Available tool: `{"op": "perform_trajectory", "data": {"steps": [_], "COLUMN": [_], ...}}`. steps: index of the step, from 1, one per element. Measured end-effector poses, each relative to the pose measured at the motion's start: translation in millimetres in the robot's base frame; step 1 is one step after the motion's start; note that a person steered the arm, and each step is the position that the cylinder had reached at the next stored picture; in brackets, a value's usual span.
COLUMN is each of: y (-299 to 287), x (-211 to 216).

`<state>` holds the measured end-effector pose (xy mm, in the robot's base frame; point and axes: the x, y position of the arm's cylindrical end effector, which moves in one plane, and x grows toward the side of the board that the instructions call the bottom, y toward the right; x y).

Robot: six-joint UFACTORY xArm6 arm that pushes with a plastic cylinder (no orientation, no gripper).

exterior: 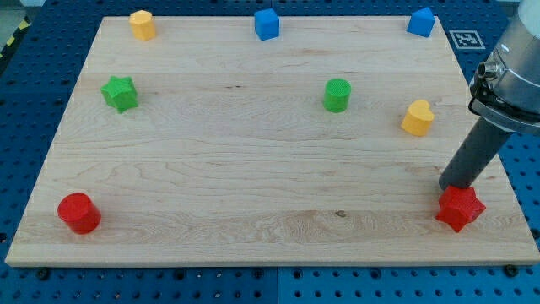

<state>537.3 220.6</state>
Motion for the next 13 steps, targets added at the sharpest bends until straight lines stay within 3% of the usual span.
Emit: {"op": "perform_trajectory", "data": {"steps": [2,5,8,13], "y": [-2,25,23,66], "x": [-35,-50,-115,-71]}}
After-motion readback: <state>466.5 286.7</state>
